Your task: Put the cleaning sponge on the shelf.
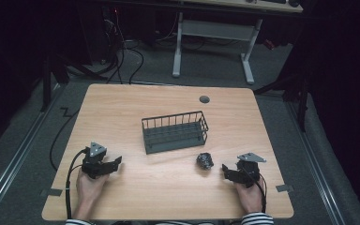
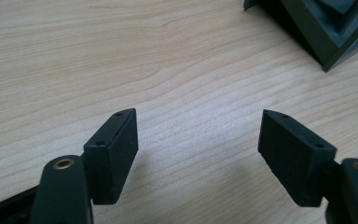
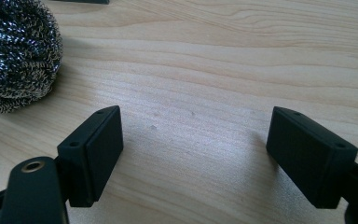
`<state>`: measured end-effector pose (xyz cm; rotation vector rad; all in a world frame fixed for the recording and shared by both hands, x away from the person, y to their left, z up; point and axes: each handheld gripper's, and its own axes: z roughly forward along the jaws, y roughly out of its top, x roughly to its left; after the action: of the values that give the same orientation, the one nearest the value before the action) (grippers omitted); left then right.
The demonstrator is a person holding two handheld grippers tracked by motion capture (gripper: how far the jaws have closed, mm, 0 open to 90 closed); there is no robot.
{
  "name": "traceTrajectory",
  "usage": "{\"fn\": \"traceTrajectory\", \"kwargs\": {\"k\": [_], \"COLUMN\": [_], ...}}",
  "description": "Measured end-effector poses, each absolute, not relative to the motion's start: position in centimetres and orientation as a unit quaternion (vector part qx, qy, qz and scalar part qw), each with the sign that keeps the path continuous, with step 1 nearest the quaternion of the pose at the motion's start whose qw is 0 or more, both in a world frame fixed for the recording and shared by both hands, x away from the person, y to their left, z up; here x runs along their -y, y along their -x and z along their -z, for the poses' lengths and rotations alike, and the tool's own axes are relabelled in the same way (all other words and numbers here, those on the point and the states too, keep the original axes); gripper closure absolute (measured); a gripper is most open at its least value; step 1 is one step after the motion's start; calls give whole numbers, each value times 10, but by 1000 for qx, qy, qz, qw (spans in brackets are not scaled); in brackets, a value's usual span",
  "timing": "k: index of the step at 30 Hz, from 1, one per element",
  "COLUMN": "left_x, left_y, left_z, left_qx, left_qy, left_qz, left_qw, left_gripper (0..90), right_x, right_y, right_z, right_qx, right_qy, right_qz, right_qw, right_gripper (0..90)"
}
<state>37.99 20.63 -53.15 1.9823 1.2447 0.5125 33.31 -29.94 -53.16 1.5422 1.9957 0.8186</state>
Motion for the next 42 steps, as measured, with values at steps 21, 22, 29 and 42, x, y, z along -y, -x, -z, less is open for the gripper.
{"fn": "traceTrajectory", "kwargs": {"k": [21, 22, 29, 42], "left_x": [-203, -204, -203, -203], "left_y": [-380, -381, -380, -380], "left_z": [537, 537, 537, 537], "left_qx": [-485, -485, -485, -485], "left_qy": [-775, -775, -775, -776], "left_qz": [-207, -204, -208, -208], "left_qw": [349, 351, 348, 347], "left_gripper": [268, 266, 262, 257], "right_x": [296, 296, 285, 258], "right_y": [-327, -326, -317, -316], "right_z": [527, 526, 513, 502], "right_qx": [-745, -745, -765, -792], "right_qy": [-540, -536, -499, -449], "right_qz": [-314, -317, -330, -352], "right_qw": [235, 237, 238, 216], "right_gripper": [253, 249, 224, 220]}}
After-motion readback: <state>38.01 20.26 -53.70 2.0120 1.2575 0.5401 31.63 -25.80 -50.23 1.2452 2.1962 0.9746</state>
